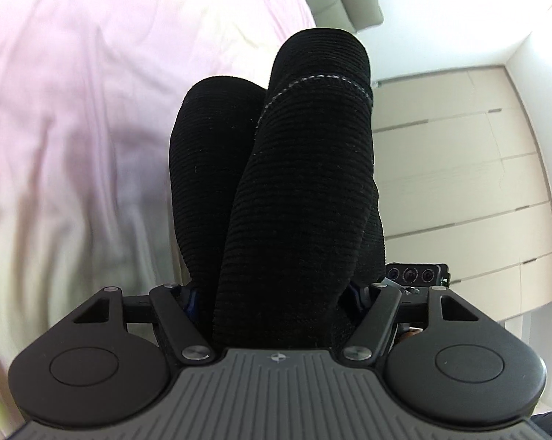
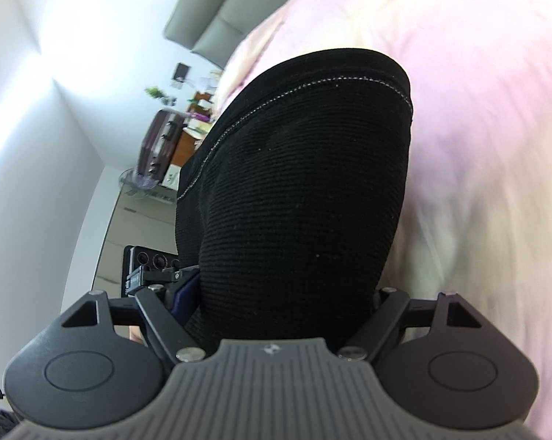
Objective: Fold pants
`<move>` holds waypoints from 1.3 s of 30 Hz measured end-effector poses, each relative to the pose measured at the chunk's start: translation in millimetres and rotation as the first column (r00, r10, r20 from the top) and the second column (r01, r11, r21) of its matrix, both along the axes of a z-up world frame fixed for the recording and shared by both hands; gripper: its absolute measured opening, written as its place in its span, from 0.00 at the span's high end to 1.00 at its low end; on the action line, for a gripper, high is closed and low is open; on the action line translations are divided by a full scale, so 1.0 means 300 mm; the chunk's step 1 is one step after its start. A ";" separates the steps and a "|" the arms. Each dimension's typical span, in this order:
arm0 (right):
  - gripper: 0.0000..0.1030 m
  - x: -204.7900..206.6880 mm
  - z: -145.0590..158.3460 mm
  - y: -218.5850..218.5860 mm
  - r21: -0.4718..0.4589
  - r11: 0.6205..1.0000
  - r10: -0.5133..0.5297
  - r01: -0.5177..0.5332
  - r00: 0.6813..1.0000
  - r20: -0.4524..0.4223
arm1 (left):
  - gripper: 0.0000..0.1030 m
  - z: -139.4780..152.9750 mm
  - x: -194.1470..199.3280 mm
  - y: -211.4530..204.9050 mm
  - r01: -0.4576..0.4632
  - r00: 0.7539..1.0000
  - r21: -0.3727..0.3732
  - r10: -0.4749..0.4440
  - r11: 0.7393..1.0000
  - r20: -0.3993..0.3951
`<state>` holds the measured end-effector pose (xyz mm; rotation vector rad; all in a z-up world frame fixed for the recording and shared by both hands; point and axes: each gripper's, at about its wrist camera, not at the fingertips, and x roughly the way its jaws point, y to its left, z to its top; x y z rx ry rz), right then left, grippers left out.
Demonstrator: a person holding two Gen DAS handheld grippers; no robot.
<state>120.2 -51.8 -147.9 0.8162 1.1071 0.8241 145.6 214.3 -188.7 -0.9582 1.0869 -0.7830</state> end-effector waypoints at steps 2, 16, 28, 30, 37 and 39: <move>0.26 -0.043 0.018 -0.027 -0.011 1.000 -0.015 0.015 1.000 -0.020 | 0.23 0.014 -0.018 -0.038 0.026 1.000 0.007 -0.026 1.000 -0.005; 0.26 -0.233 0.151 -0.393 -0.011 0.991 -0.136 0.136 0.991 0.013 | 0.23 0.074 -0.004 -0.156 0.130 0.991 0.013 -0.130 0.991 0.025; 0.26 -0.069 0.187 -0.923 -0.017 0.969 -0.245 0.247 0.966 0.080 | 0.23 0.173 0.343 -0.648 0.247 0.967 0.015 -0.248 0.969 0.068; 0.26 -0.024 0.162 -1.001 -0.012 0.963 -0.266 0.268 0.961 0.079 | 0.23 0.165 0.422 -0.726 0.260 0.963 0.022 -0.261 0.965 0.066; 0.26 0.125 0.030 -1.269 0.011 0.941 -0.339 0.339 0.939 0.061 | 0.23 0.113 0.651 -0.947 0.291 0.955 0.049 -0.293 0.955 0.036; 0.26 0.169 -0.008 -1.321 0.014 0.935 -0.356 0.355 0.933 0.055 | 0.23 0.087 0.700 -0.997 0.298 0.954 0.057 -0.300 0.953 0.026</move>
